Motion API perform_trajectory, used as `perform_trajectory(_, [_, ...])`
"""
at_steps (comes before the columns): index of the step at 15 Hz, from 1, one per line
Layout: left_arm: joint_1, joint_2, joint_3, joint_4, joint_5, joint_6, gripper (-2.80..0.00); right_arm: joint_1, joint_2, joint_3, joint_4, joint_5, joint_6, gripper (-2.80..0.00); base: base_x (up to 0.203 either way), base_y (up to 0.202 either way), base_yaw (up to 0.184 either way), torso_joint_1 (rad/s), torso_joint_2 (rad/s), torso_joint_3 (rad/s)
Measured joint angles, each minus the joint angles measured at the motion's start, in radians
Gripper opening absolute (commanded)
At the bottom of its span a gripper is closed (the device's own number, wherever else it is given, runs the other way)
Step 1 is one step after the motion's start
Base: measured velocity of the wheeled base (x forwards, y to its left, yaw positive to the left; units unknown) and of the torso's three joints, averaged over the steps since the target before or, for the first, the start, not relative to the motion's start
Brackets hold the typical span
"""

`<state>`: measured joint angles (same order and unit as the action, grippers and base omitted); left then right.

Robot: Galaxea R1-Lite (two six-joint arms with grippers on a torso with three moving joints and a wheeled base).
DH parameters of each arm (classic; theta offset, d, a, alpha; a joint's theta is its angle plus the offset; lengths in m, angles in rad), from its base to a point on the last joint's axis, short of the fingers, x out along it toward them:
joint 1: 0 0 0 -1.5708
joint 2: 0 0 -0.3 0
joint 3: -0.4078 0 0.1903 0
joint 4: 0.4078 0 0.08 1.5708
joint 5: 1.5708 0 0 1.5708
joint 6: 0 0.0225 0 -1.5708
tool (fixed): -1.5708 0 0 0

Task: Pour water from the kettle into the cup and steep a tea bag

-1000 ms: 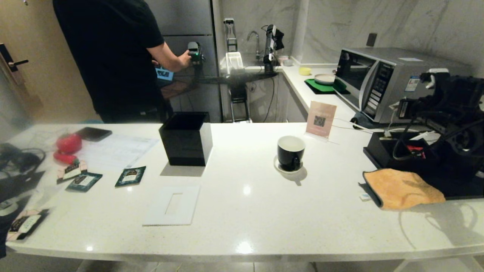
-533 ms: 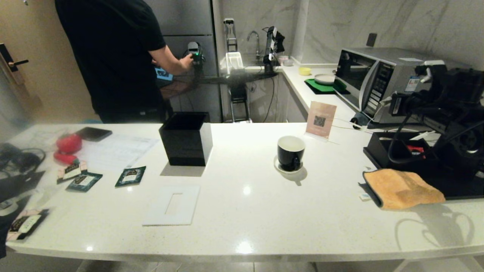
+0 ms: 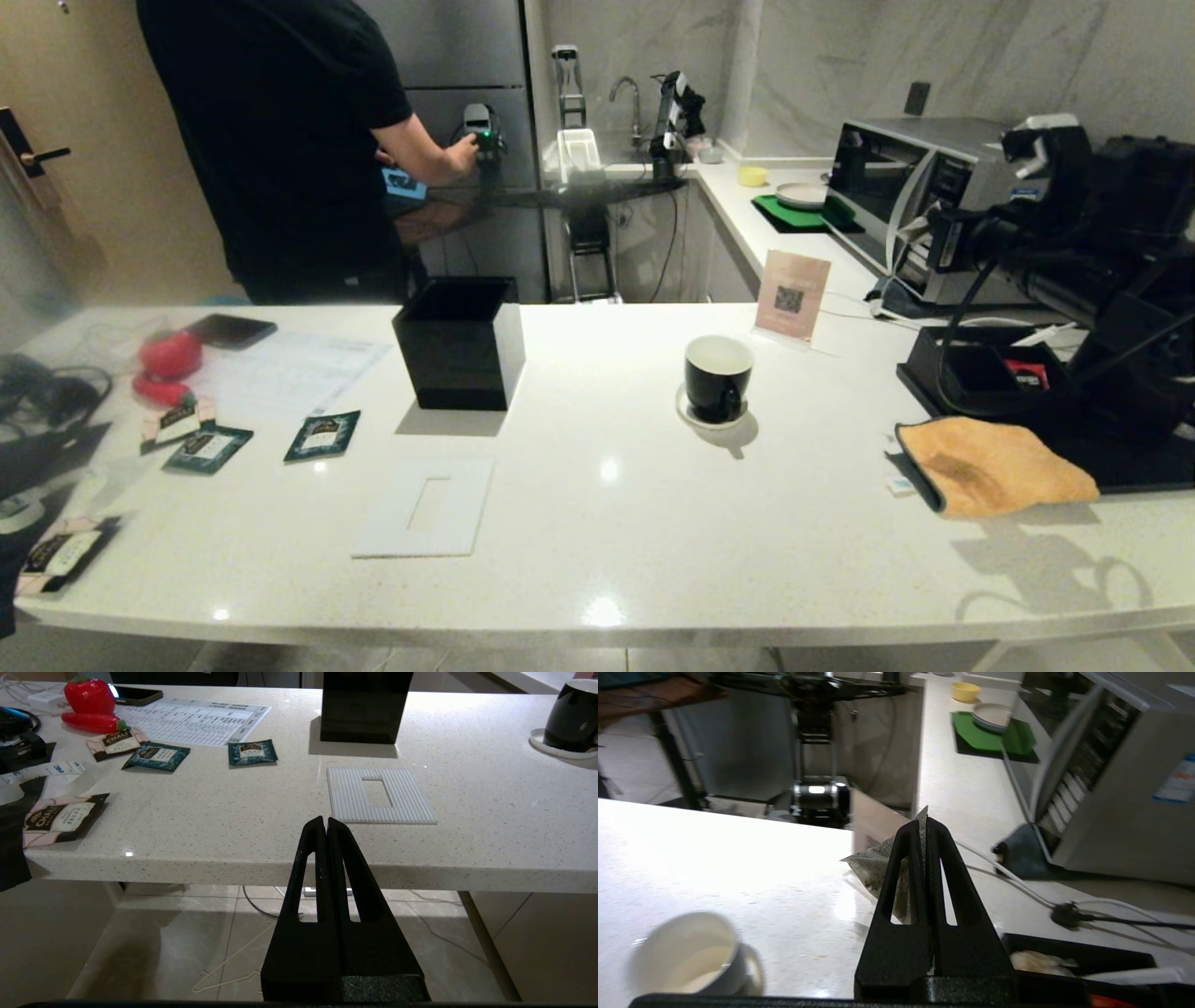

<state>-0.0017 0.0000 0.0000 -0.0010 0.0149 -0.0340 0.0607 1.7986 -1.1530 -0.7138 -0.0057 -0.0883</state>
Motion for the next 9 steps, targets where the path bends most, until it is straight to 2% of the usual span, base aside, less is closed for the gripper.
perform_trajectory(6, [0.0,0.0,0.0,0.0,0.0,0.0,-2.8,0.121,-0.095,0.034,0.018,-0.013,-0.002,-2.8,0.0,0.0,0.0,0.0,0.0,0.0])
perform_trajectory(9, [0.0,0.0,0.0,0.0,0.0,0.0,-2.8,0.205,-0.147,0.07,0.05,-0.081,-0.003,-2.8,0.0,0.0,0.0,0.0,0.0,0.0])
